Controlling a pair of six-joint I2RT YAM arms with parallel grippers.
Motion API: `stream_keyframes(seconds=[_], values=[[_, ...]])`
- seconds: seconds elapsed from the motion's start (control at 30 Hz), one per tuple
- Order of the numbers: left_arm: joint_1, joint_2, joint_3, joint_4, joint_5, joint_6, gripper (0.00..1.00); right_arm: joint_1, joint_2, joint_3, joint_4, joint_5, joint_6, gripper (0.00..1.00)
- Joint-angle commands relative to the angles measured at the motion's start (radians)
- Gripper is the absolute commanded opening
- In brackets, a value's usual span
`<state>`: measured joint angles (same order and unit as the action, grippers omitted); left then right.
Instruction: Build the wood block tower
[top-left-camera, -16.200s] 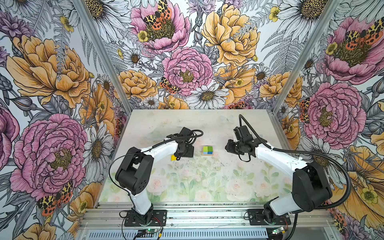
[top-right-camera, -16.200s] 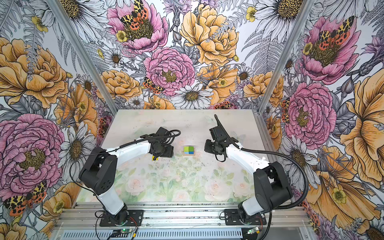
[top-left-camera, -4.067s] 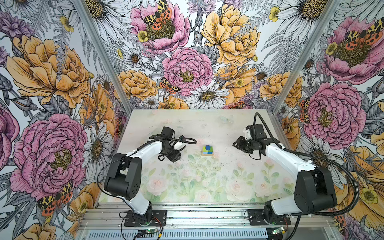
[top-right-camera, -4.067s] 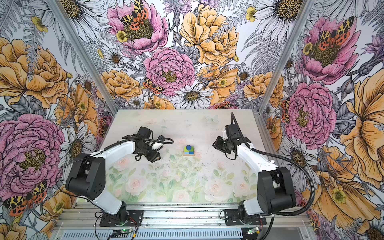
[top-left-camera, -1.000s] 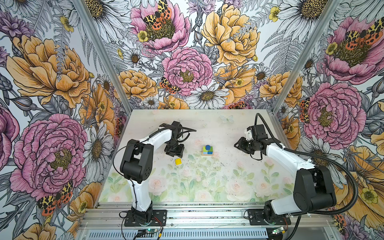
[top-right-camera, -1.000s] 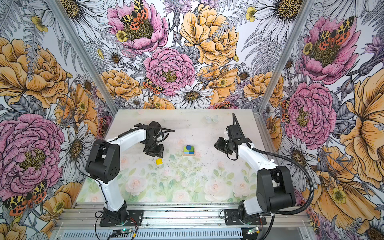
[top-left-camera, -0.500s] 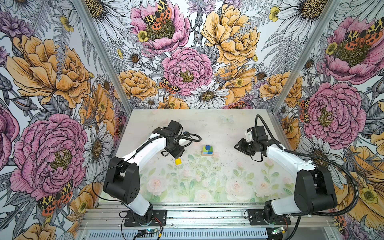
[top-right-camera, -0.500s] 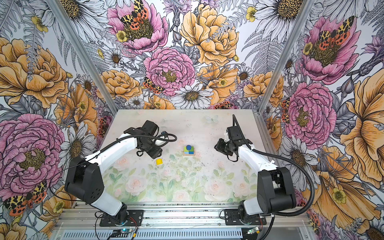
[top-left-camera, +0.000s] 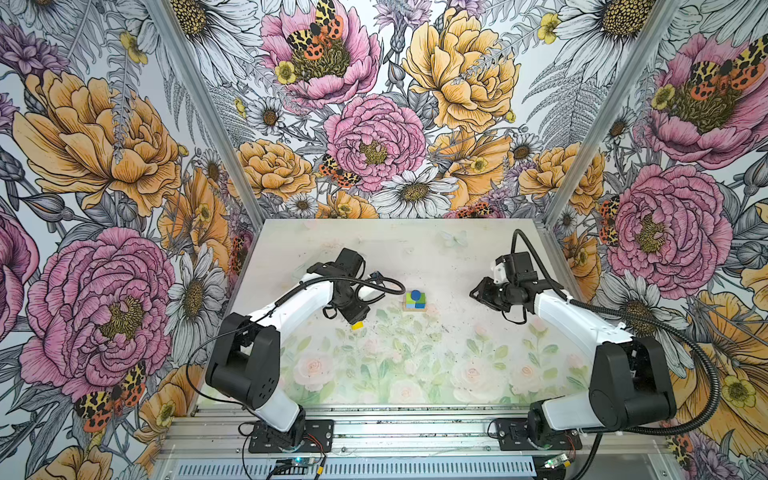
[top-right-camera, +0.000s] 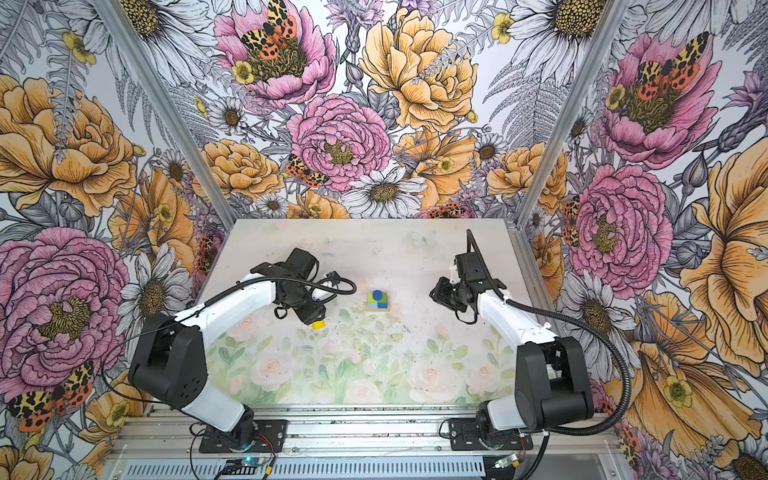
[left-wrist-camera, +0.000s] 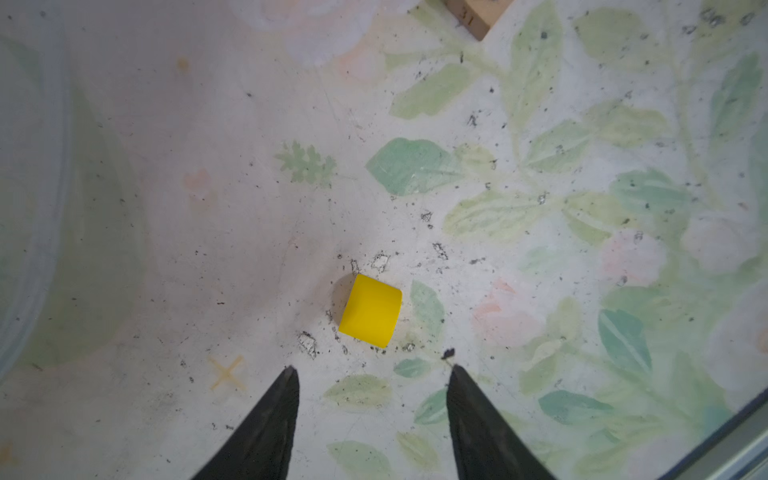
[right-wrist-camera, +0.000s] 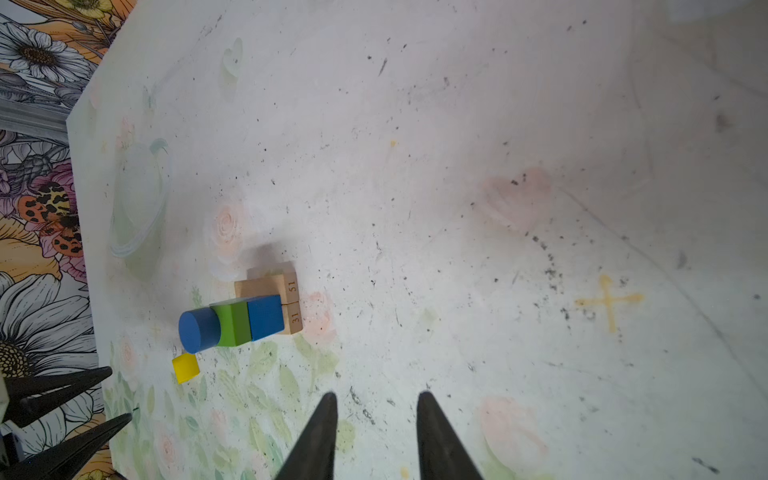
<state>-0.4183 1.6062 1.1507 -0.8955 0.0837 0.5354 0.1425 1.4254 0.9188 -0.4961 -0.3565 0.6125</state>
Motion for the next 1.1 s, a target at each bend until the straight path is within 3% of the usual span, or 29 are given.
stream_keyframes(seconds=[0.0,0.33,1.07], values=[[-0.016,0.038,-0.011,0.030,0.033,0.028,0.59,-0.005,-0.022,-0.005,0.000,0.007,0.000,0.34],[-0.019,0.092,-0.019,0.039,-0.016,0.041,0.59,-0.004,-0.005,-0.003,0.002,0.004,-0.006,0.34],[0.039,0.153,-0.023,0.054,0.001,0.041,0.59,-0.005,0.024,0.005,0.007,-0.003,-0.013,0.34]])
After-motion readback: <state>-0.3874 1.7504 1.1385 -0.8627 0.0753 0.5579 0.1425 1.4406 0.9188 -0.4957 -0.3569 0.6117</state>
